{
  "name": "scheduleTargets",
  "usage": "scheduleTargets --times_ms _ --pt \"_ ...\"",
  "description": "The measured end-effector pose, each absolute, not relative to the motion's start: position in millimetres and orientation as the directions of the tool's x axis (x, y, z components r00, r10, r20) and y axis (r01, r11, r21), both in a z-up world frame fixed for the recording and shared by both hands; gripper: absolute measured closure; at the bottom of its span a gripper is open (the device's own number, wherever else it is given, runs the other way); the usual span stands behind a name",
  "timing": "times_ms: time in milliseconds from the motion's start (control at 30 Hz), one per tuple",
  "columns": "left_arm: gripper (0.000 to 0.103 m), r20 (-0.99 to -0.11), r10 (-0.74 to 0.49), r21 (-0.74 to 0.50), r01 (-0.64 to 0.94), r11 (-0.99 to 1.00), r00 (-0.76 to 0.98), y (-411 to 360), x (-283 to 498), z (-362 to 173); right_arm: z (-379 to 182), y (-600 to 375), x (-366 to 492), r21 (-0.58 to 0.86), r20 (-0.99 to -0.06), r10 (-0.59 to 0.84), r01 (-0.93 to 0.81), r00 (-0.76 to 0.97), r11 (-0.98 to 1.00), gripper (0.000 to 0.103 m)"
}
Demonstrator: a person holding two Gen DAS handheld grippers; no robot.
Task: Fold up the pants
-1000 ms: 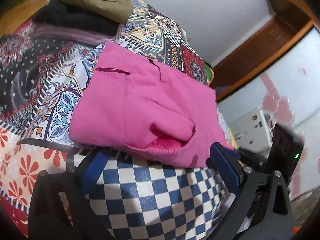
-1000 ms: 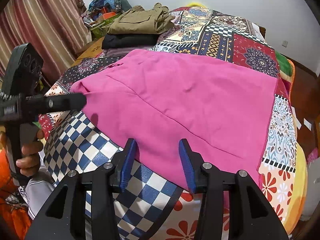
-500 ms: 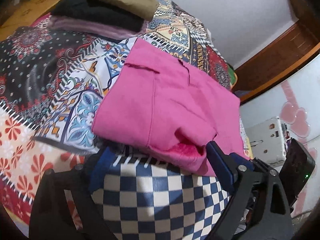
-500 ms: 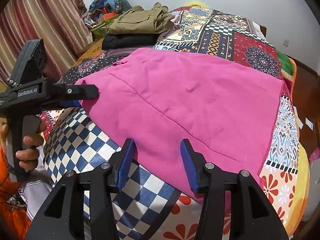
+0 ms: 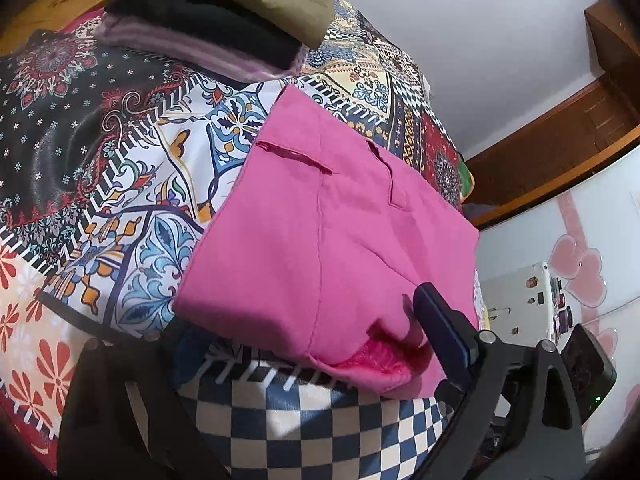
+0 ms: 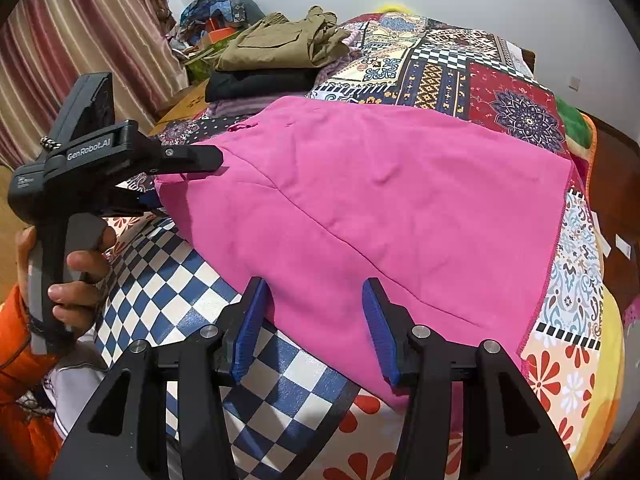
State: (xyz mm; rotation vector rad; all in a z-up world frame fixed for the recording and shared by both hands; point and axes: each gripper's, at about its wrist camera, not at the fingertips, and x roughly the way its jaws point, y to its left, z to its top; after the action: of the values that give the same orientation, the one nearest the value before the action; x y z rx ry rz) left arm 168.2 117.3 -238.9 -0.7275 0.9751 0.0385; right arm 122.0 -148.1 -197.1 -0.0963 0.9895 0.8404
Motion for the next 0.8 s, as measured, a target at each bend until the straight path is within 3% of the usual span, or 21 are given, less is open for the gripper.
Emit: scheduleTargets --times_ms 100,367,567,800 --pt "0.040 -0.786 -0.249 -0.512 -0.371 0.775 0.566 126 170 -240 -197 -148 122 0.288 -0.768 0.580 -0.663 0.271 0.691 0.057" --pt "0.070 -0.770 -0.297 -0.548 -0.346 0.761 0.565 132 170 -240 -196 -147 122 0.281 -0.771 0.574 -0.662 0.275 0.694 0.056" --pt "0.077 -0.788 -0.220 -0.451 -0.295 0.842 0.575 119 167 -224 -187 -145 121 0.249 -0.785 0.549 -0.664 0.287 0.705 0.056" --pt "0.079 -0.780 -0.051 -0.243 -0.227 0.943 0.624 109 146 -192 -156 -134 126 0.263 -0.749 0.591 -0.685 0.298 0.679 0.056"
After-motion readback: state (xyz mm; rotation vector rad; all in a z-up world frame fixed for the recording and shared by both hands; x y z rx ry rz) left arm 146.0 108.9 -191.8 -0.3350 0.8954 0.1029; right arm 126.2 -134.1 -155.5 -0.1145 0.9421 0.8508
